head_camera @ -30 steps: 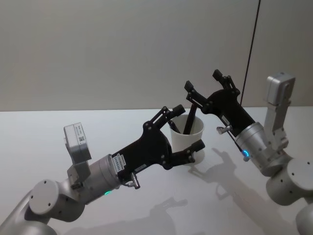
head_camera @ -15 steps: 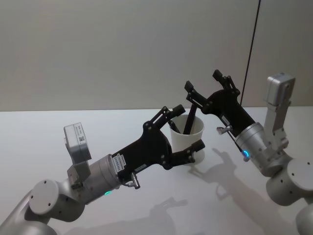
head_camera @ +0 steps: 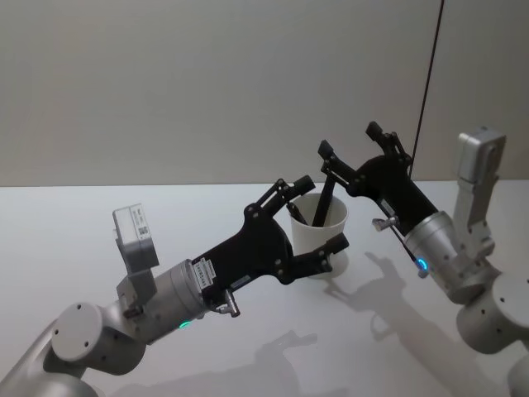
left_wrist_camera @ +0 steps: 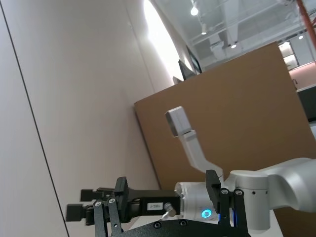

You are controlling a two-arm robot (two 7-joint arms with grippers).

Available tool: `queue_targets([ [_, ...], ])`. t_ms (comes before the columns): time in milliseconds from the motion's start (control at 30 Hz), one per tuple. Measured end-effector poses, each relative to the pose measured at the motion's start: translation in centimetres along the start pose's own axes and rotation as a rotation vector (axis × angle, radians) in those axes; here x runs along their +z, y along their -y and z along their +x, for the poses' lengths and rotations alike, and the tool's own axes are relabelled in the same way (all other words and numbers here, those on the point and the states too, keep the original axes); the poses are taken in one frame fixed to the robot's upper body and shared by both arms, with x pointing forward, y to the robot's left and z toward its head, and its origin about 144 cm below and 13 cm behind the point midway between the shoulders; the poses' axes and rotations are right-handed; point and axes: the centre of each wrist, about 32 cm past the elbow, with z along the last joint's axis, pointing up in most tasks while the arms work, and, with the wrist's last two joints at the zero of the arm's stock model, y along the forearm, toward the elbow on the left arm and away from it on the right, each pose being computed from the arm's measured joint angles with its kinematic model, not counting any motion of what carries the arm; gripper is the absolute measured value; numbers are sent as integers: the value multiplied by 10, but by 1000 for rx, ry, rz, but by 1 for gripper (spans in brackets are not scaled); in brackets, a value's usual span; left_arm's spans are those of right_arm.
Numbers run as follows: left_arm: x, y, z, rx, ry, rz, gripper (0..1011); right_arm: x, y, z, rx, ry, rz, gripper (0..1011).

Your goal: Place the pen into the pen holder.

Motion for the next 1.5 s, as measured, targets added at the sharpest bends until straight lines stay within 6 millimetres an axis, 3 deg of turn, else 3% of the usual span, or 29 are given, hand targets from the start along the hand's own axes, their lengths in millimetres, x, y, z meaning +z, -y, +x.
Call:
queue_targets([
  [767,12,4,-16,169,-28,146,1000,17,62,-6,-115,16,-133,1002],
  [1500,26,9,-36,360,1,309,1000,50,119,-24,-210,60,-276,1002],
])
